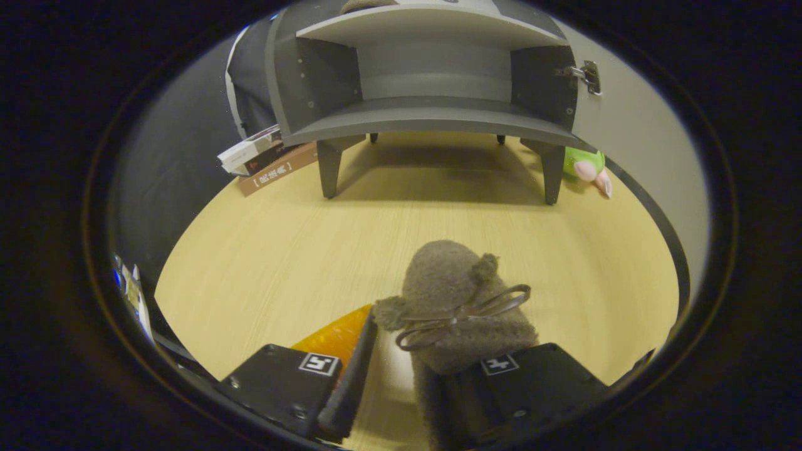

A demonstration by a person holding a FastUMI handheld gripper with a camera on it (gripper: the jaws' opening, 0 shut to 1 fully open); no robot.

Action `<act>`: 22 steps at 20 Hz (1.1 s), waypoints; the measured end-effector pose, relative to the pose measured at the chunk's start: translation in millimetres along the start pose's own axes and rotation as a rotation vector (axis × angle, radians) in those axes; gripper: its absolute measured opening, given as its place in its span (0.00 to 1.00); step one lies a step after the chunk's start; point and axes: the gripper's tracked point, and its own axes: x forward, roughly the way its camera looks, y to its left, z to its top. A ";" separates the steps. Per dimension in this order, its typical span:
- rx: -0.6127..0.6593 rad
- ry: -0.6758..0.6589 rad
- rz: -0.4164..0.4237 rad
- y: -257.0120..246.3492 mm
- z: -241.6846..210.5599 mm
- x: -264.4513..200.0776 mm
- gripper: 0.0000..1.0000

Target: Open the shoe cabinet door, grab the shoes and put them into the shoe cabinet, then close the shoe cabinet door.

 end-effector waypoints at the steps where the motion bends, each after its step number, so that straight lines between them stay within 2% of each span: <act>1: 0.007 -0.003 -0.004 -4.1 0.3 -1.0 0.58; 3: 0.026 0.012 0.051 1.0 -1.0 -3.8 0.38; 6: 0.027 0.023 0.082 8.0 -2.0 -17.4 0.09; 9: 0.007 -0.021 0.114 20.8 13.0 -49.1 0.07; 14: -0.011 -0.150 0.137 35.0 62.5 -122.4 0.07; 22: -0.021 -0.347 0.131 44.6 149.7 -229.2 0.07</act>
